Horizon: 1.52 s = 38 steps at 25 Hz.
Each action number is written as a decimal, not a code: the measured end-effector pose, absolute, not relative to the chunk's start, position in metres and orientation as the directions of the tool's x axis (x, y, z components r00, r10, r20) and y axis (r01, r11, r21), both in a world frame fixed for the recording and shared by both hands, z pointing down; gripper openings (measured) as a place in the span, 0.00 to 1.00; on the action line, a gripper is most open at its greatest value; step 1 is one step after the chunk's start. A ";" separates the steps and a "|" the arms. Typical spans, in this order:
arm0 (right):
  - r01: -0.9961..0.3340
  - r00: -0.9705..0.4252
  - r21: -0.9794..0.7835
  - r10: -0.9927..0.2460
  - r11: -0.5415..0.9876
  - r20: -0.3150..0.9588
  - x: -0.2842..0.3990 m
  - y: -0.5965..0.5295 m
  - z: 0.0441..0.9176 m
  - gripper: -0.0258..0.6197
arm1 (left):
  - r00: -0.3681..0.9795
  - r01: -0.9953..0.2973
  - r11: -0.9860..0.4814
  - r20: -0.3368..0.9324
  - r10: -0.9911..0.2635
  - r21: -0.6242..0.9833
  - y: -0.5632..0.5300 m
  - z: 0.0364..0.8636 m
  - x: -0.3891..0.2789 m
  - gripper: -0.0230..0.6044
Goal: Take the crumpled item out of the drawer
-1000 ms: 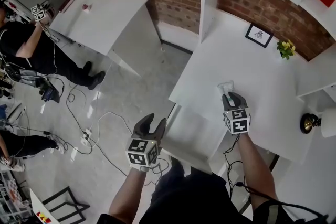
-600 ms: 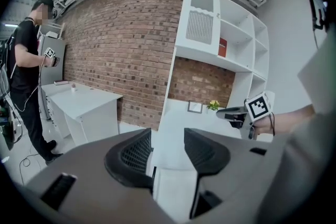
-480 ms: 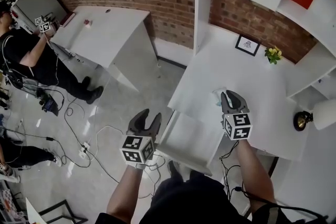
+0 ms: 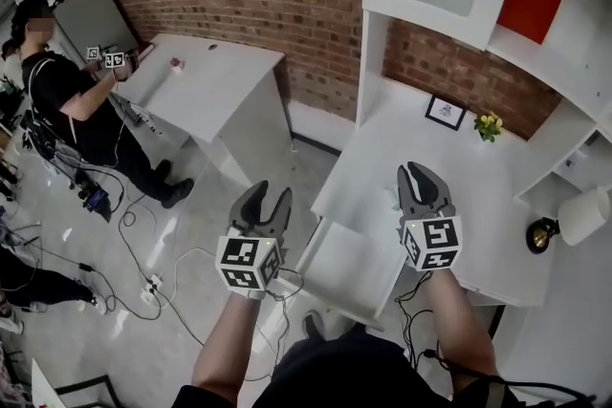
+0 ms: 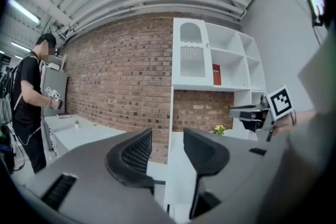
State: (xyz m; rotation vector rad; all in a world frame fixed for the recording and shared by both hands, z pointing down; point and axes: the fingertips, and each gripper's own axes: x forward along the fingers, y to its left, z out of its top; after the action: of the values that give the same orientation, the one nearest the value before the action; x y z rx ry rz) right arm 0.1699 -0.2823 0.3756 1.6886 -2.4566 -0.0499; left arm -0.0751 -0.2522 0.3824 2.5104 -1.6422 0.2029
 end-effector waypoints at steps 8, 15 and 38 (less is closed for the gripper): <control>-0.911 -0.393 0.151 -0.919 0.384 -0.038 0.146 -0.250 0.302 0.13 | 0.381 -0.924 -0.381 0.013 -0.925 -0.032 -0.236 0.307 -0.073 0.29; -0.910 -0.393 0.185 -0.914 0.371 -0.101 0.140 -0.230 0.270 0.13 | 0.412 -0.911 -0.410 -0.052 -0.910 -0.031 -0.225 0.278 -0.068 0.27; -0.926 -0.358 0.176 -0.924 0.333 -0.136 0.147 -0.203 0.255 0.12 | 0.458 -0.888 -0.459 -0.077 -0.886 -0.002 -0.211 0.267 -0.055 0.27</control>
State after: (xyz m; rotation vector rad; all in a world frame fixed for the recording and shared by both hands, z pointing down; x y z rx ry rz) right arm 0.1471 -0.2028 0.2552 1.7866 -2.5742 -0.3528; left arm -0.0555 -0.2110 0.2672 2.7174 -1.6544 -0.1038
